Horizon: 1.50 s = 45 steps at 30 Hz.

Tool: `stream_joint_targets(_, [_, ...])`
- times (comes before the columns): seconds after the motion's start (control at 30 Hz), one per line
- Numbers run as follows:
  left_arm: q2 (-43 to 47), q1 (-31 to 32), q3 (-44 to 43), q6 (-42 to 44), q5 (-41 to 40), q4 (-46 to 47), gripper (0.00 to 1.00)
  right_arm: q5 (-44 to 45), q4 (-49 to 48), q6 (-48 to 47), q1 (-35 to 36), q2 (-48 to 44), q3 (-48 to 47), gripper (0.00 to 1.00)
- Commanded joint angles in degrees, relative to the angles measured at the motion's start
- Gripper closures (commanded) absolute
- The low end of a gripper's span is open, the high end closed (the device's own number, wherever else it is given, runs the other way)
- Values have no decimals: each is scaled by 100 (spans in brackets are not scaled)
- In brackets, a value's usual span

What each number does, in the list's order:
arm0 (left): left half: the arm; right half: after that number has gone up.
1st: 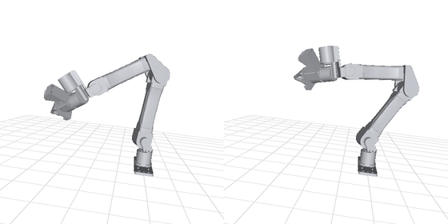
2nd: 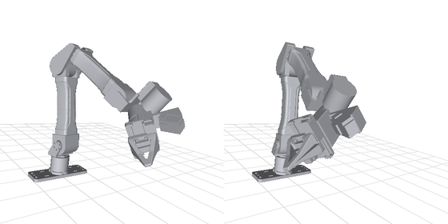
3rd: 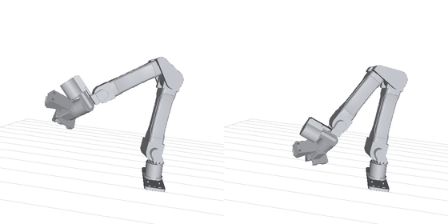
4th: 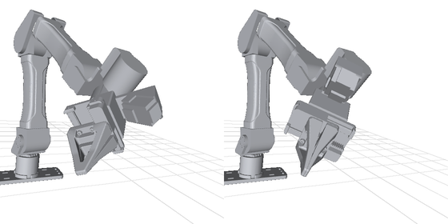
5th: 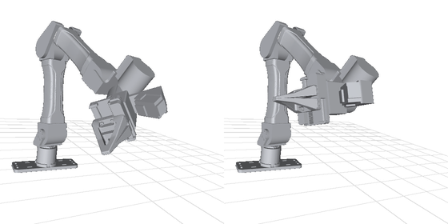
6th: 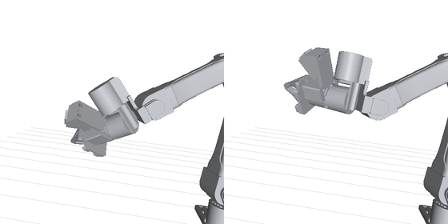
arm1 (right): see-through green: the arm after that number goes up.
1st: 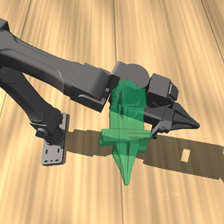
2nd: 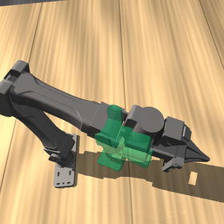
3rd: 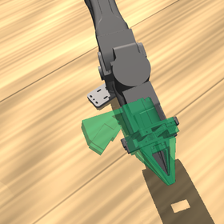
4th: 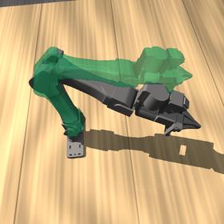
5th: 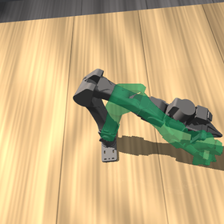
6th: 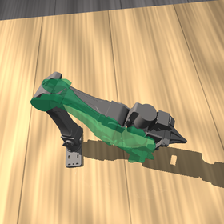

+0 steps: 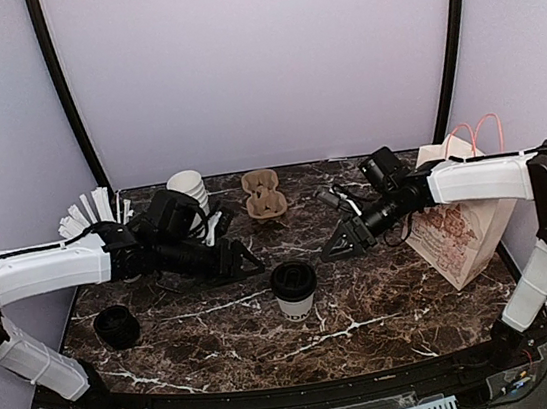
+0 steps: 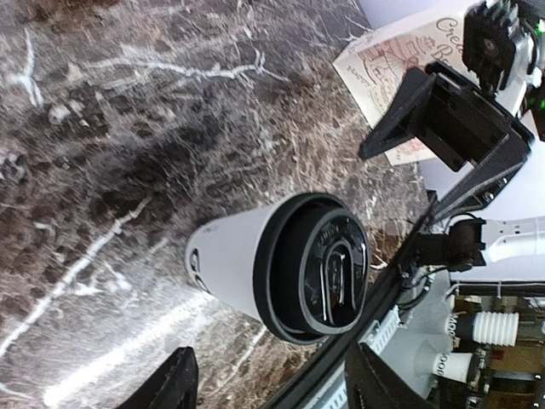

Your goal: Pack the takeout coffee

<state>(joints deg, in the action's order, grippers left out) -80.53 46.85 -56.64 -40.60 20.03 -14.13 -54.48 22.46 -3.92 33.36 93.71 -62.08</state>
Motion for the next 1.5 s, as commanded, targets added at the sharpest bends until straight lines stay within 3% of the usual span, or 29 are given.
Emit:
stream_joint_targets(0.0, [34,-9,392,-776,678,1045,42,-334,-257,320,84,221,8,40])
stream_joint_targets(0.1, [-120,-16,419,-825,734,1127,45,-372,-217,313,121,333,-49,46])
stream_joint_targets(0.47, [-506,-65,351,-817,937,1342,55,-531,-166,362,130,728,-237,48])
stream_joint_targets(0.77, [-481,-123,297,-628,667,867,63,-814,-74,355,132,993,-358,49])
stream_joint_targets(1.47, [-1028,-132,174,-543,1027,1014,65,-801,87,339,166,1405,-553,50])
